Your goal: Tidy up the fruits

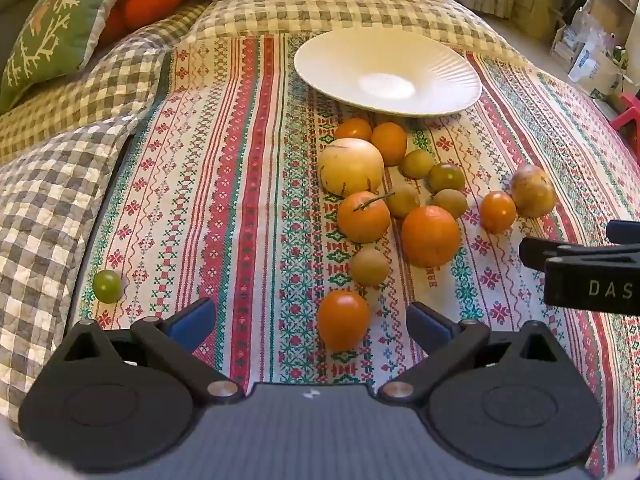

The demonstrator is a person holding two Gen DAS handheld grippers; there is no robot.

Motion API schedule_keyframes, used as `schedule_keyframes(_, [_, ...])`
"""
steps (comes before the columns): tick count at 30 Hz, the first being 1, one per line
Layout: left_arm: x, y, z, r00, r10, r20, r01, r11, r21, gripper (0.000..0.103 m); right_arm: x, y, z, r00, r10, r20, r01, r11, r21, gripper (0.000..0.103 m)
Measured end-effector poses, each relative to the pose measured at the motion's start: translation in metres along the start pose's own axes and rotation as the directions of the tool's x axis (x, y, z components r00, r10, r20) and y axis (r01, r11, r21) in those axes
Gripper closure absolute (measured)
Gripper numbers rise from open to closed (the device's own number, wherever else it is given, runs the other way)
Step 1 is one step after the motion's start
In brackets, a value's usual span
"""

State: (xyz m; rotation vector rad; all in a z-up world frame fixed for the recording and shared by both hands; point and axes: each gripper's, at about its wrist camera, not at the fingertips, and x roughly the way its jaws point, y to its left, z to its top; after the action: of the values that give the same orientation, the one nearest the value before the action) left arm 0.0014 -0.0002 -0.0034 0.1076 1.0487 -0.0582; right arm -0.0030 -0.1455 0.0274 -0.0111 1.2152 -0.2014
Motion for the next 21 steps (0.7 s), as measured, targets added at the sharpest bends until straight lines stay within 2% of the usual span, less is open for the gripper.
schedule_keyframes(21, [0.0004,0.0009,-0.0021,1.000,-0.007,-0.005,0.007,1.000,0.010,0.010,0.0016,0.0005,-0.0008,1.000,0.005,-0.013,-0.005,1.000,-0.002,0.000])
